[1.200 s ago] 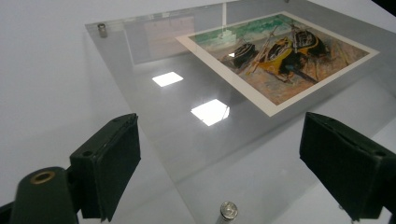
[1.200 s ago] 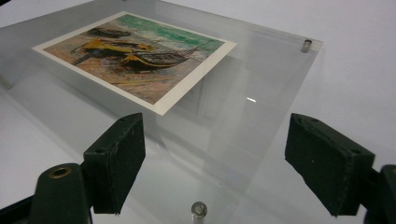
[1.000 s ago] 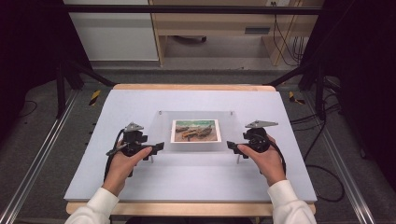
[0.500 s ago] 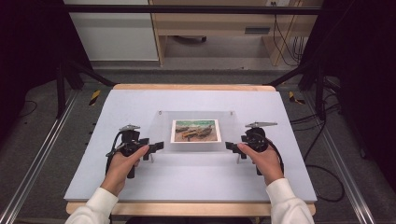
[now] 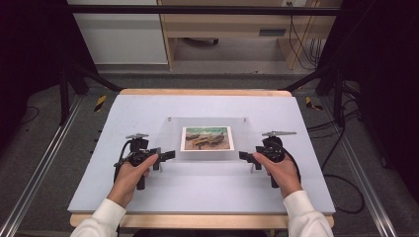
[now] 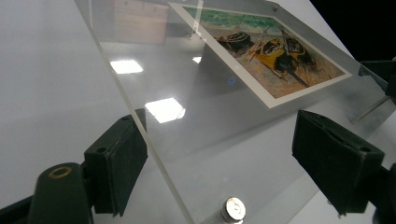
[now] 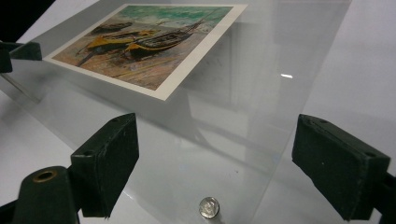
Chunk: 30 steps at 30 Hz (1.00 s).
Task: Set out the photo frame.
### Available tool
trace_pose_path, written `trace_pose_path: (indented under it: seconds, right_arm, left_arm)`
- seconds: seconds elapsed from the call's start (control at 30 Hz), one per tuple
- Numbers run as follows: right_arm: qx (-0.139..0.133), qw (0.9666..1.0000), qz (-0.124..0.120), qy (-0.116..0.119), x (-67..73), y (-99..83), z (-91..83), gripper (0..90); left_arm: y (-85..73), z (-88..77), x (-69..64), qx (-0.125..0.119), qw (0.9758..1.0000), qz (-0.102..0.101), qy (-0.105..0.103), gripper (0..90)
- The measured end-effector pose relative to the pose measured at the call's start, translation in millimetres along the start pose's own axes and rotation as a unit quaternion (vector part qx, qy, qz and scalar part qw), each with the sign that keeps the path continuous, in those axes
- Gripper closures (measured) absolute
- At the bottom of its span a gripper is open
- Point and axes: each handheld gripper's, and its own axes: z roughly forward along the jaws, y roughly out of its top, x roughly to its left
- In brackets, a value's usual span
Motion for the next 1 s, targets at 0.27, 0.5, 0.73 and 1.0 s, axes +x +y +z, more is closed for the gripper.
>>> trace_pose_path:
  seconds: [0.27,0.5,0.73,1.0]
  right_arm:
    - [0.002,0.9999,0.008,0.008,-2.7,-0.3,0.9,14.7]
    - [0.014,0.9993,0.024,0.025,-4.9,-0.4,0.4,14.9]
    - [0.01,0.9992,0.027,0.028,-5.2,-0.2,3.3,14.9]
    - [0.005,0.9995,0.027,0.016,-2.2,-1.3,2.3,16.3]
  left_arm:
    - [1.5,0.6,0.9,0.004,1.0,0.003,0.0,17.4]
    - [2.1,0.9,1.1,0.005,1.0,0.002,-0.001,17.4]
    - [2.1,0.9,0.7,0.005,1.0,0.004,0.0,17.4]
    - [4.1,1.3,-1.1,0.01,0.9999,0.007,0.008,17.6]
